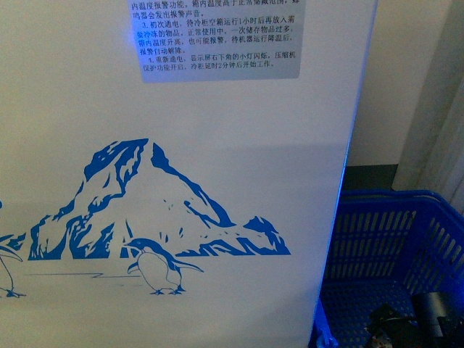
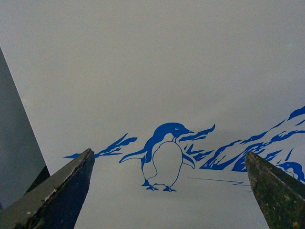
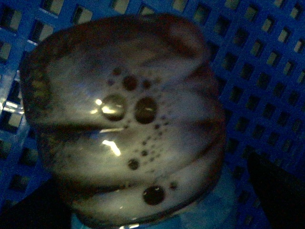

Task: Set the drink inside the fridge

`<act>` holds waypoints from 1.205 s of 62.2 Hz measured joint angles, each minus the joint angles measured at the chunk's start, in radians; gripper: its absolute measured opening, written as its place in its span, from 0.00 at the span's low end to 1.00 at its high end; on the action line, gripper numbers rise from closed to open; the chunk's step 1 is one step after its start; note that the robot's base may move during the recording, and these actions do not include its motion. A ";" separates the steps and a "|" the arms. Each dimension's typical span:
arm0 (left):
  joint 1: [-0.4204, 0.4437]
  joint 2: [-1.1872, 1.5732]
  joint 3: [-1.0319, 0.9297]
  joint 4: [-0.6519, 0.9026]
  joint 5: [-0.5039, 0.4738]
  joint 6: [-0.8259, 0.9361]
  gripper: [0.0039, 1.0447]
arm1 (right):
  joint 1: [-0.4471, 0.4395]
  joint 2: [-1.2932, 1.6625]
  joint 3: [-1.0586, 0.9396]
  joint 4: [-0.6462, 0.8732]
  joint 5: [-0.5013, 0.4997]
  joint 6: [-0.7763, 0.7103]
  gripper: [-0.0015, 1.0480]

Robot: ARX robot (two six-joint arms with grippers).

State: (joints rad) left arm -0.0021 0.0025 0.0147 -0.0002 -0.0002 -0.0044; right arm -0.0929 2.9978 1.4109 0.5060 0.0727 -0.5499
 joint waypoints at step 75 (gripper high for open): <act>0.000 0.000 0.000 0.000 0.000 0.000 0.92 | -0.010 -0.461 -0.321 0.011 -0.059 0.218 0.40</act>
State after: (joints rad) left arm -0.0021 0.0025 0.0147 -0.0002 -0.0002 -0.0044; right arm -0.1028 2.5370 1.0901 0.5167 0.0139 -0.3321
